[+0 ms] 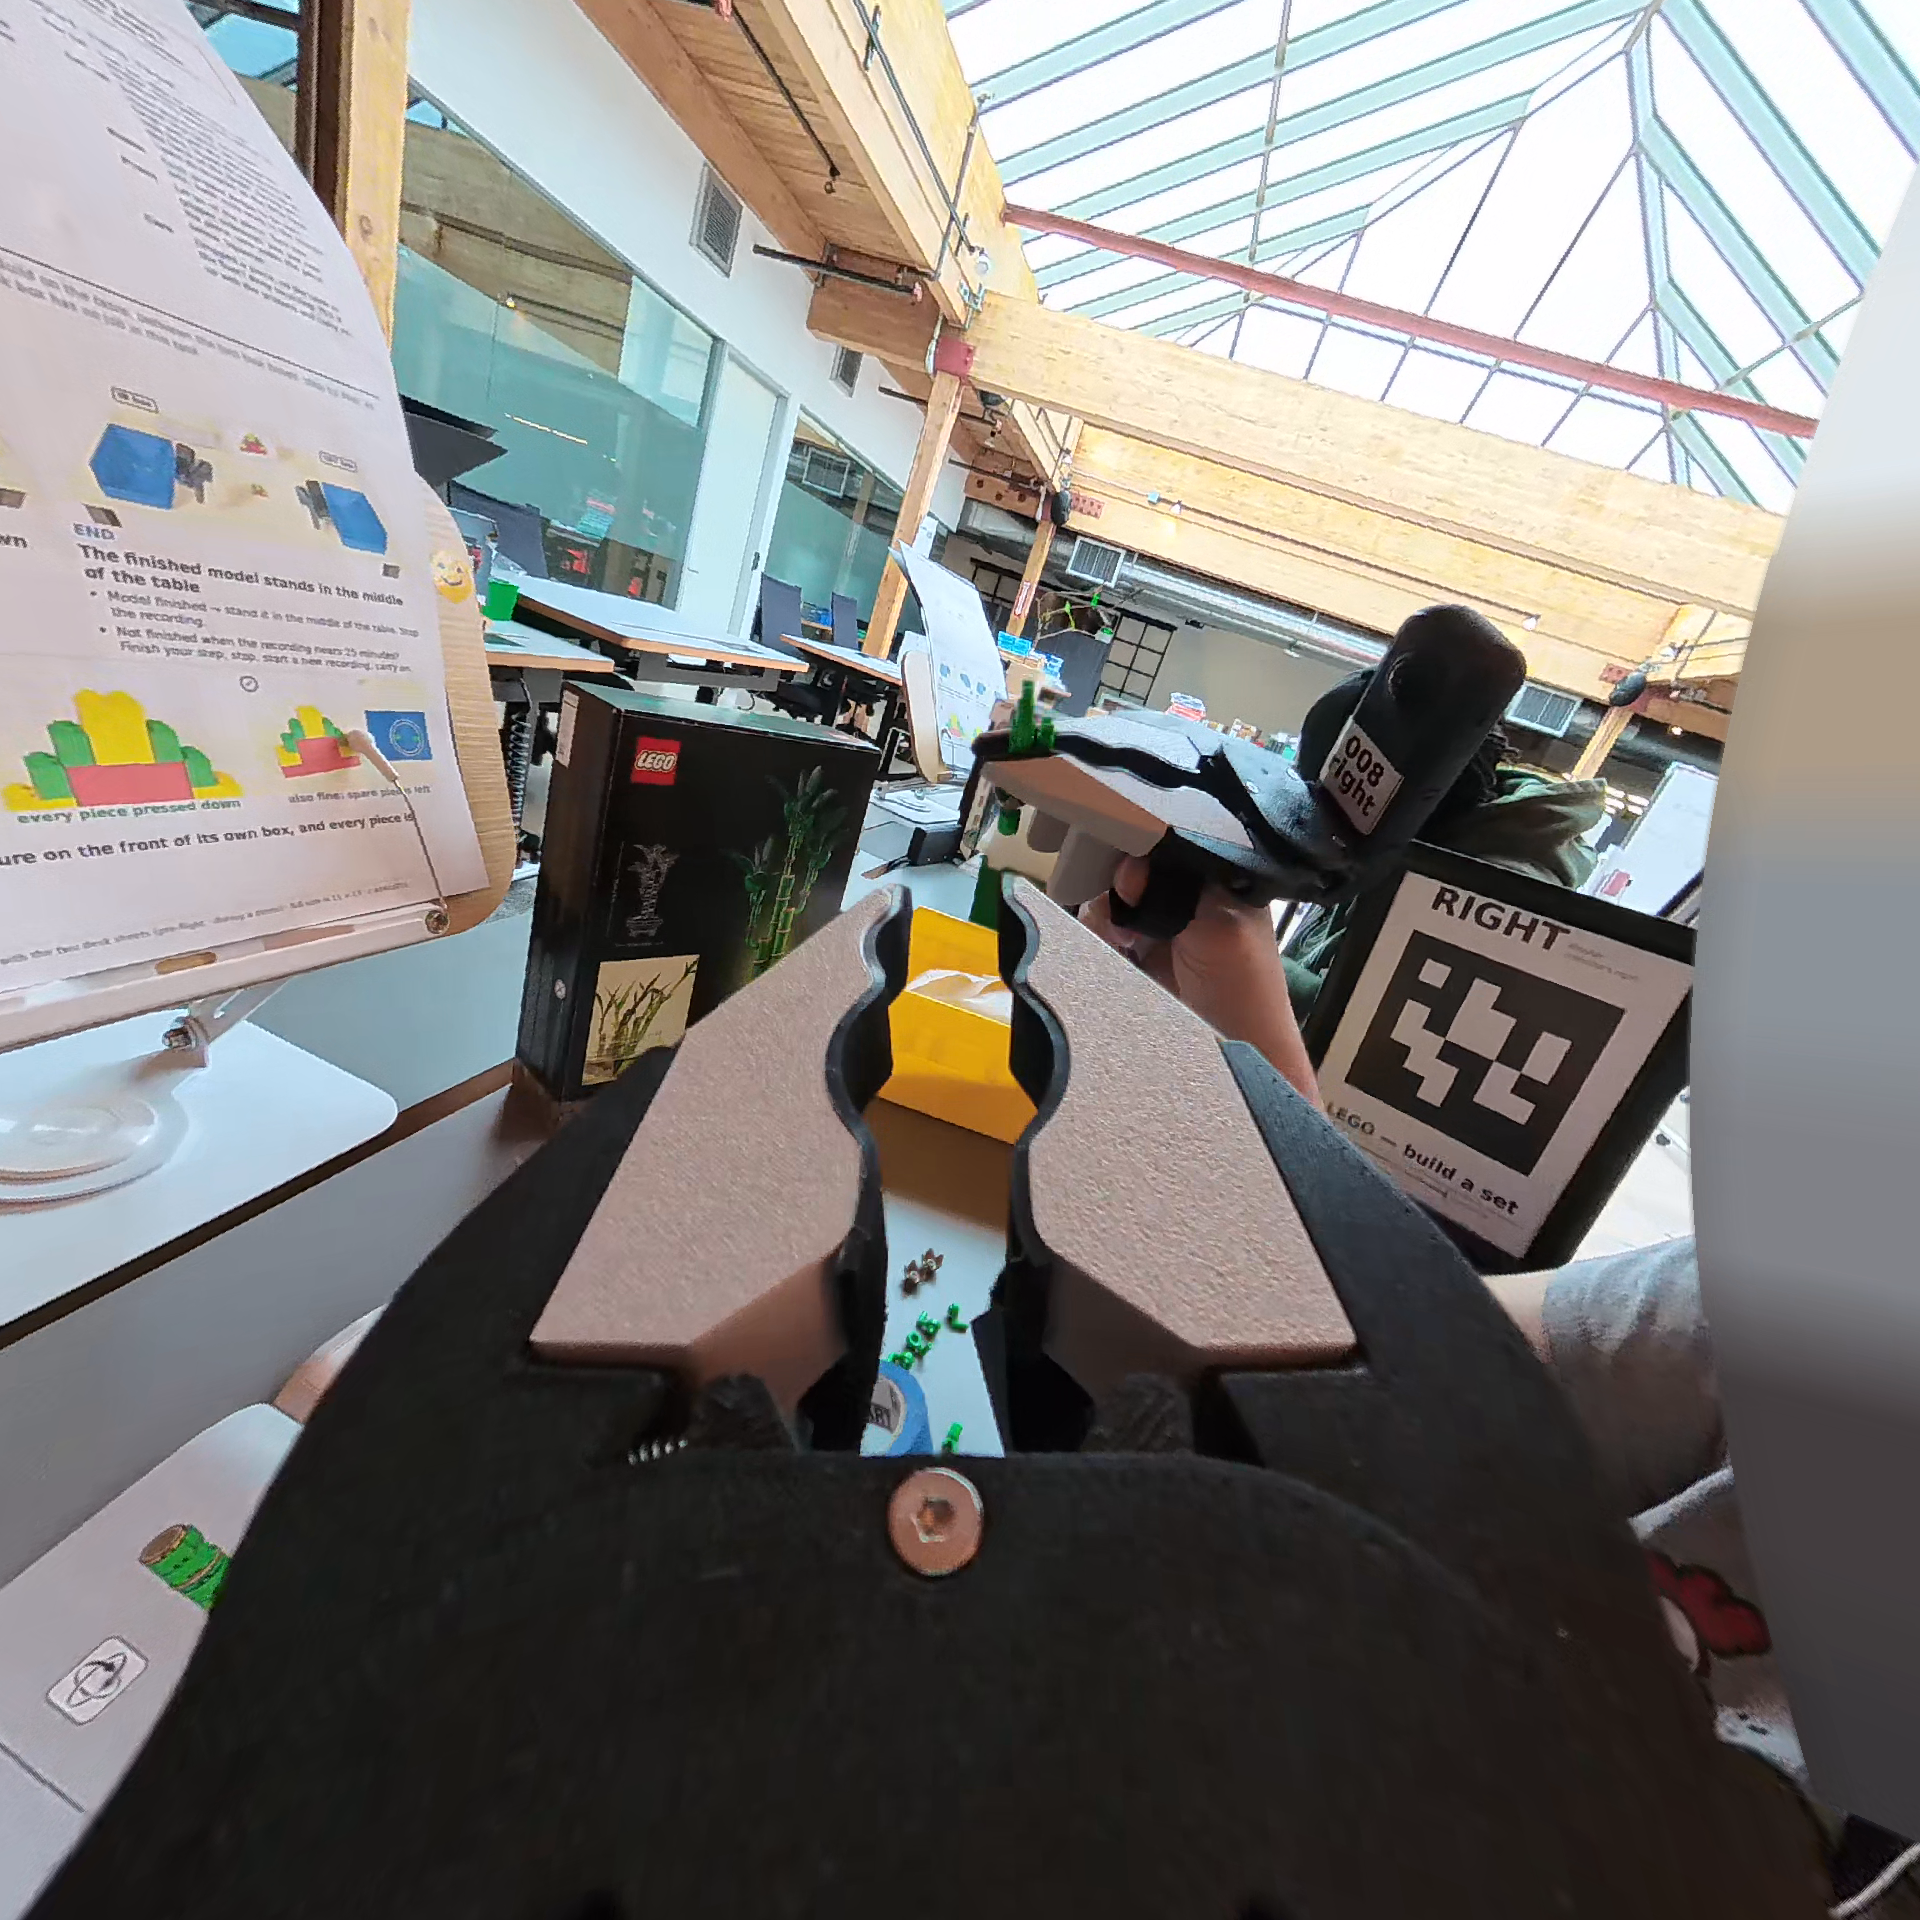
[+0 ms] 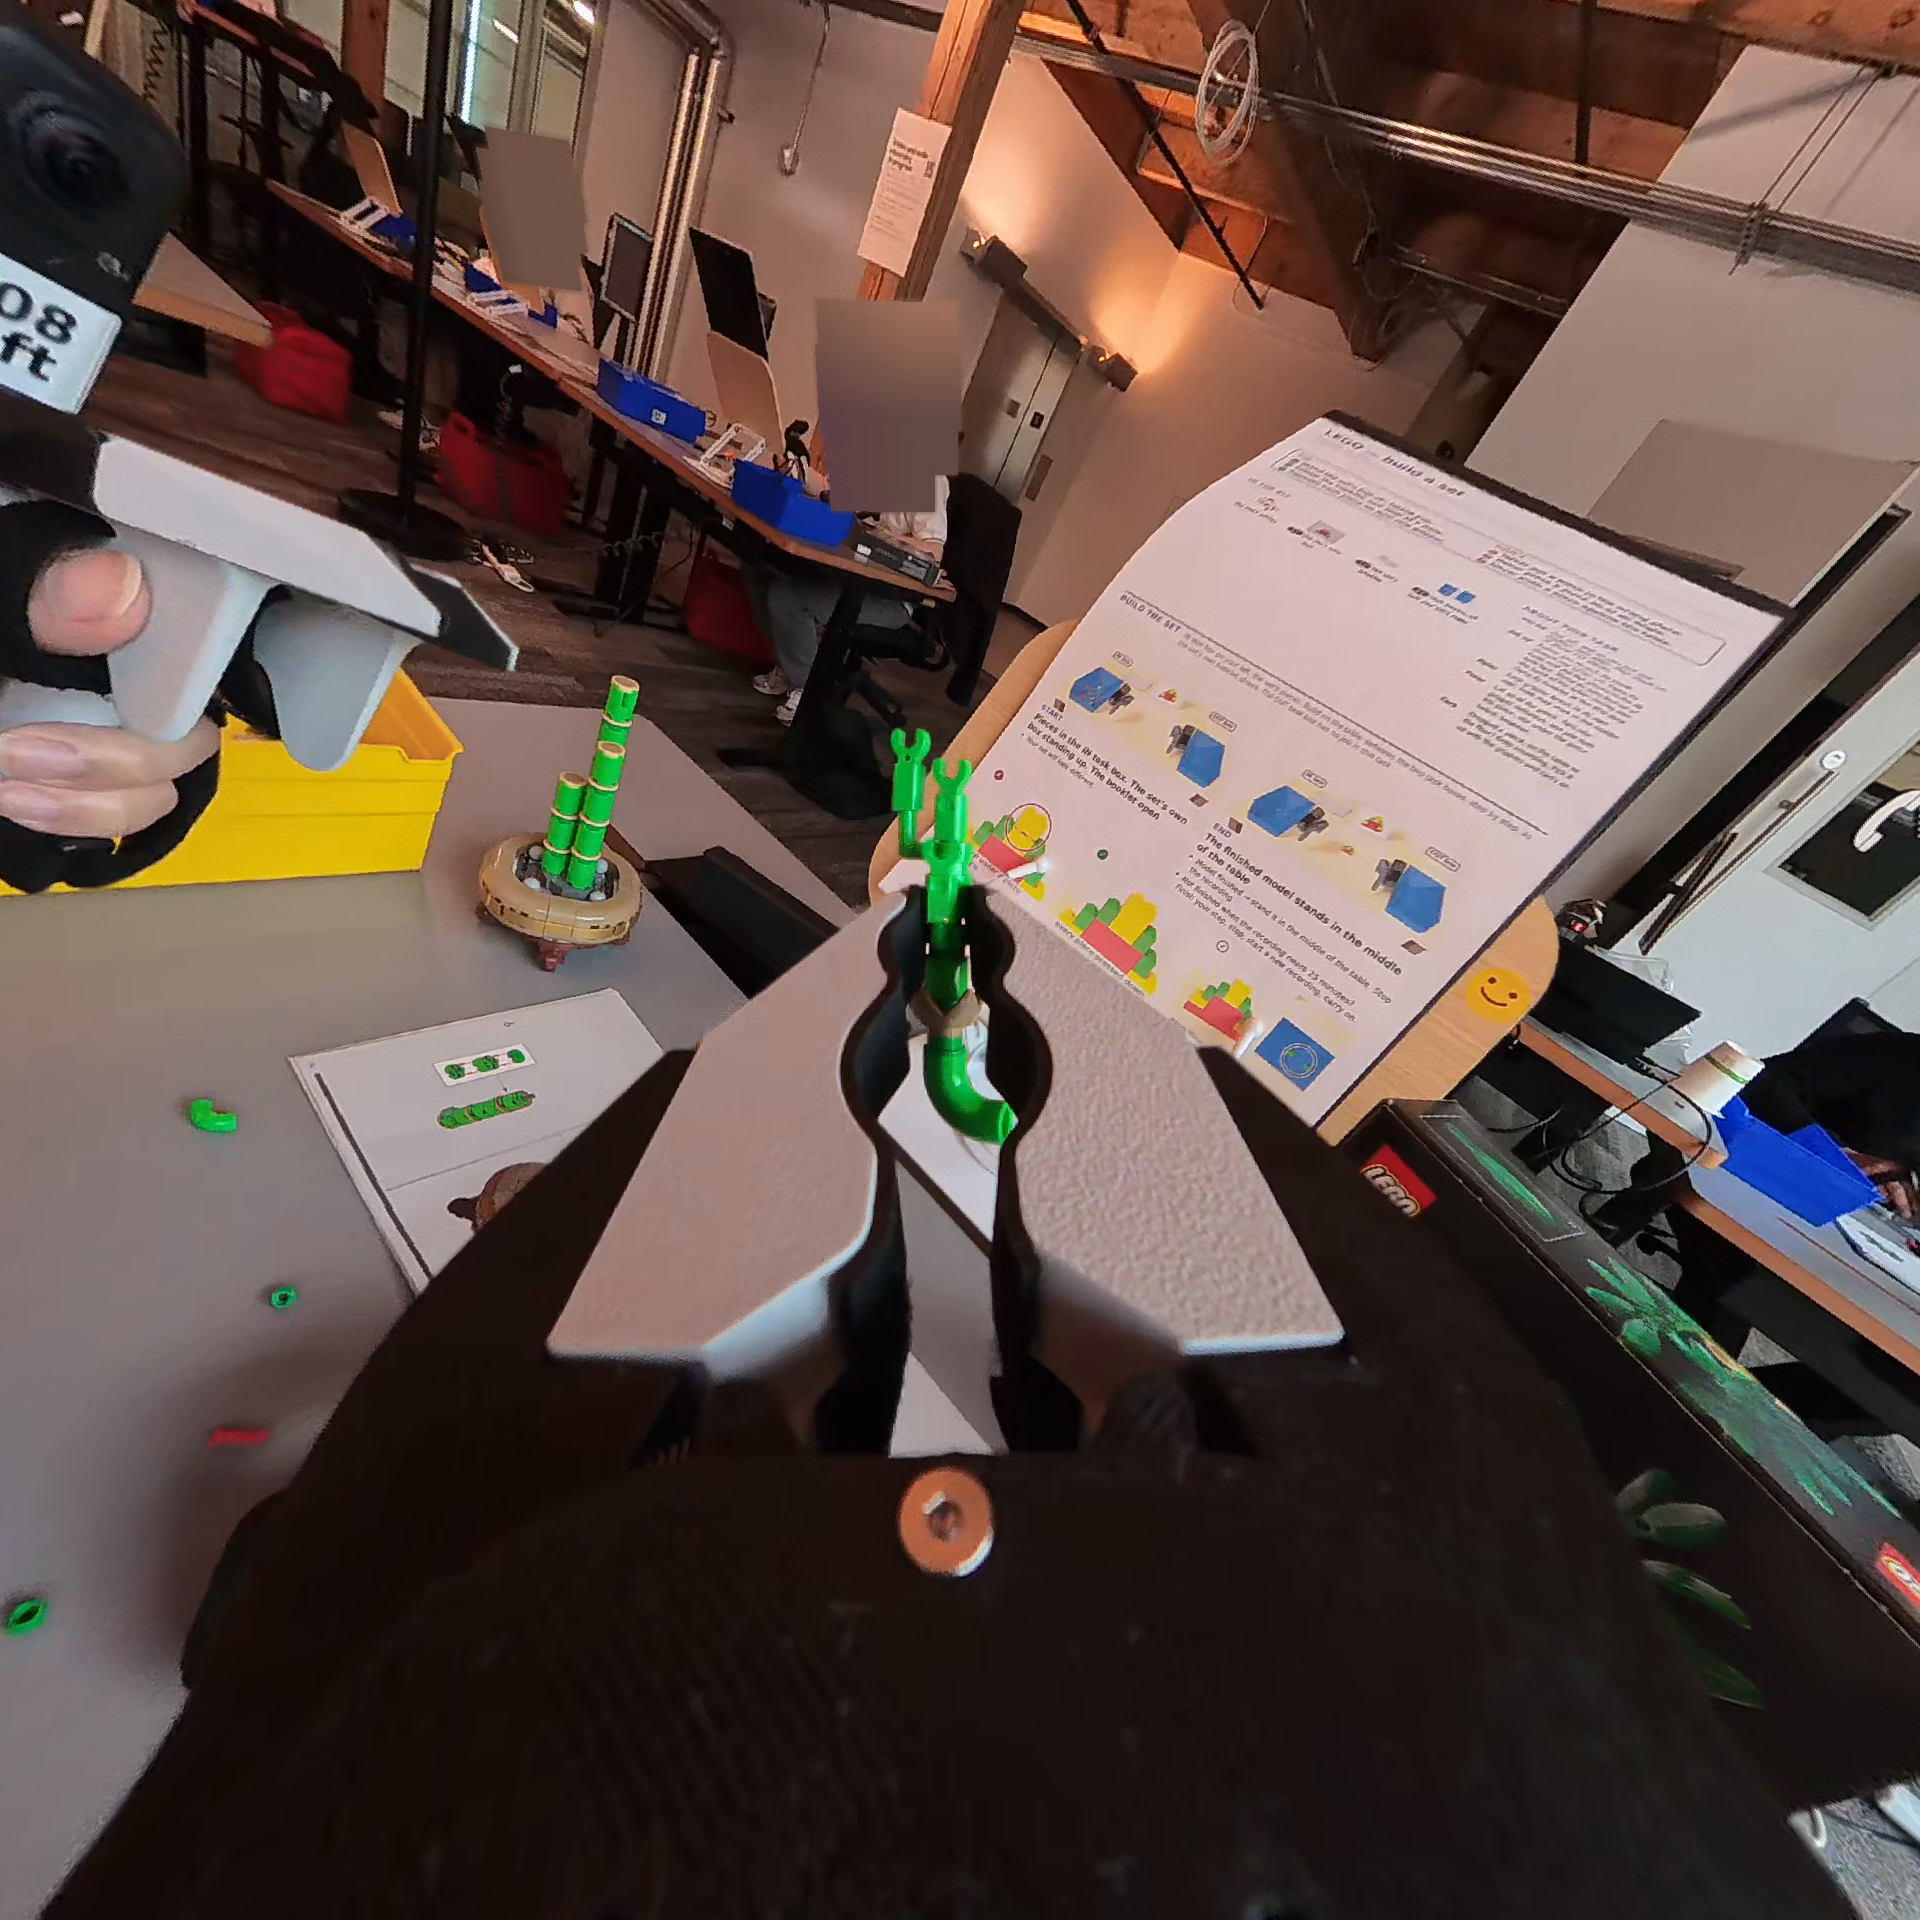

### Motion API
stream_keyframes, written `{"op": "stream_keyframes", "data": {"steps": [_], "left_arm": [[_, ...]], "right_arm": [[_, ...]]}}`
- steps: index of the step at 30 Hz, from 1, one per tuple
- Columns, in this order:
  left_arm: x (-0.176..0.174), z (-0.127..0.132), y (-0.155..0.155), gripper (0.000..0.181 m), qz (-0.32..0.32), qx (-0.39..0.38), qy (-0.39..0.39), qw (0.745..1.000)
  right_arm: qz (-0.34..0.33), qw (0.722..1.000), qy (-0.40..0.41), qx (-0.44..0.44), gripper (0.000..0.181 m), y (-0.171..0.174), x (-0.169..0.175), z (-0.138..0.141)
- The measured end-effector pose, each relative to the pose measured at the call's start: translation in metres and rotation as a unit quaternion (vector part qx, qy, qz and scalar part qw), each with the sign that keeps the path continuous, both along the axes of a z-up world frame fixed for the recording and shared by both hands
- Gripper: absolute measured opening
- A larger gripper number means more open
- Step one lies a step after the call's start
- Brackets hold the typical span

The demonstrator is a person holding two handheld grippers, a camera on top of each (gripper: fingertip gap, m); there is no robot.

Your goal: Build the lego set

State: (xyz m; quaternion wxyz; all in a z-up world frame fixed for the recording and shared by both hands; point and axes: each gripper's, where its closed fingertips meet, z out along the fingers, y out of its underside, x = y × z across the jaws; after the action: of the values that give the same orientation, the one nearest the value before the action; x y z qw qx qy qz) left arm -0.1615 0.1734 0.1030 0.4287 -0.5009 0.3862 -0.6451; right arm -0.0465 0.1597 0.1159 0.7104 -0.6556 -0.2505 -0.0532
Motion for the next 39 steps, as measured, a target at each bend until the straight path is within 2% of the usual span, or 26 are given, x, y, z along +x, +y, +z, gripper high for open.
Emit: {"op": "stream_keyframes", "data": {"steps": [8, 16, 21, 24, 27, 34, 39], "left_arm": [[0.008, -0.01, -0.01, 0.013, 0.01, 0.092, 0.04, 0.995], [0.015, -0.023, -0.015, 0.013, 0.029, 0.171, 0.084, 0.981], [0.022, -0.041, -0.018, 0.012, 0.048, 0.255, 0.138, 0.956], [0.029, -0.059, -0.026, 0.004, 0.032, 0.306, 0.172, 0.936], [0.036, -0.07, -0.026, 0.014, 0.043, 0.343, 0.191, 0.919], [0.045, -0.086, -0.024, 0.025, 0.073, 0.422, 0.212, 0.879], [0.048, -0.091, -0.025, 0.024, 0.079, 0.441, 0.216, 0.868]], "right_arm": [[0.045, 0.994, -0.043, -0.089, 0.004, 0.004, -0.01, -0.034], [0.028, 0.988, -0.081, -0.13, 0.005, 0.012, -0.003, -0.056], [0.041, 0.979, -0.107, -0.169, 0.005, 0.012, -0.004, -0.075], [0.057, 0.966, -0.124, -0.218, 0.005, 0.009, -0.002, -0.096], [0.075, 0.953, -0.141, -0.258, 0.005, 0.004, 0.0, -0.115], [0.099, 0.944, -0.142, -0.28, 0.005, -0.003, 0.0, -0.124], [0.099, 0.943, -0.148, -0.28, 0.005, -0.004, 0.0, -0.124]]}}
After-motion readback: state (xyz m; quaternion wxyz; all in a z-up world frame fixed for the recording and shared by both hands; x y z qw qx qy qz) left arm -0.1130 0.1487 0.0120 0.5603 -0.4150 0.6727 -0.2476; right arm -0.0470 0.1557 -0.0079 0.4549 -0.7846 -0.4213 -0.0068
